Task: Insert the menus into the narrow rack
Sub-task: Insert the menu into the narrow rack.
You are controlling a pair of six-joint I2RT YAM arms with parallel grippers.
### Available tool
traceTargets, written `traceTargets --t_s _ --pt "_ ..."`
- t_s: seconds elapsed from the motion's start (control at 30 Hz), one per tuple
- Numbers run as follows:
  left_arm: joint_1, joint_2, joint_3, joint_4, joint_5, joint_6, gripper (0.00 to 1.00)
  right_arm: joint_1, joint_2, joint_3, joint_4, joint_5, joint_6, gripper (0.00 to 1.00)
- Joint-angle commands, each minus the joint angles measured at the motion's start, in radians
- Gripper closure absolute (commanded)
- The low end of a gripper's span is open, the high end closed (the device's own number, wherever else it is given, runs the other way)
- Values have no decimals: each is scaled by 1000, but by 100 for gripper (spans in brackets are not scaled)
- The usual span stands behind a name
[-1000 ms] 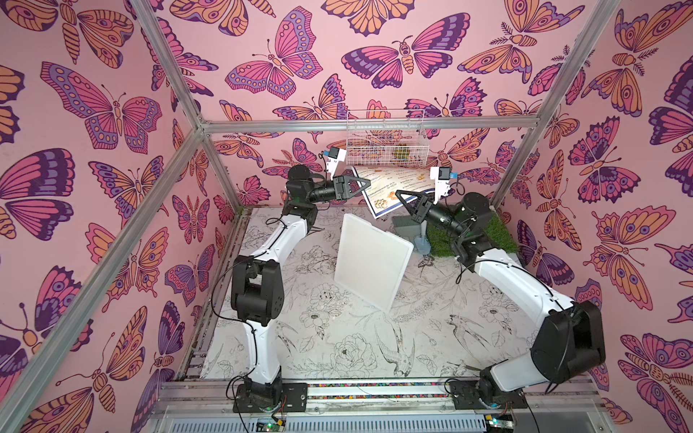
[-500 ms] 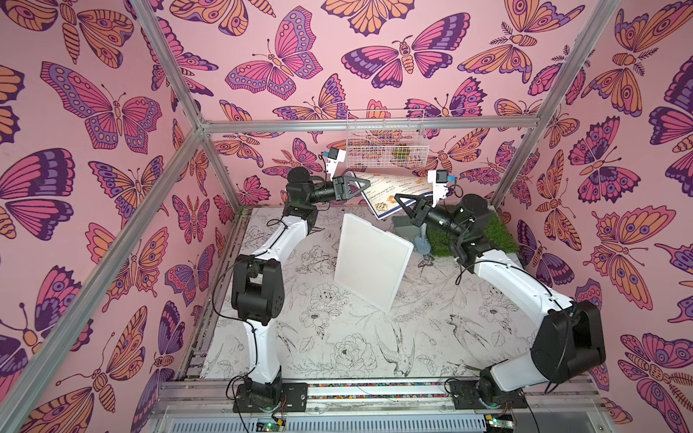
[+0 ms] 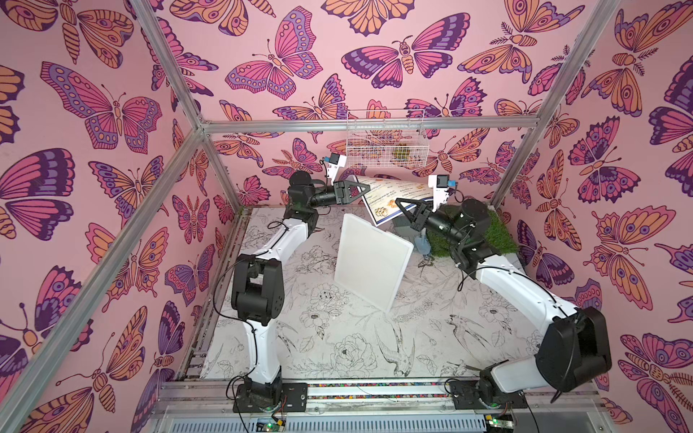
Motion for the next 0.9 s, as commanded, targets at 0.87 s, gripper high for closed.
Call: traceTargets --t_s 0.87 --pt "-40 -44 -29 -48 61 38 100 9 -42 -25 14 81 10 100"
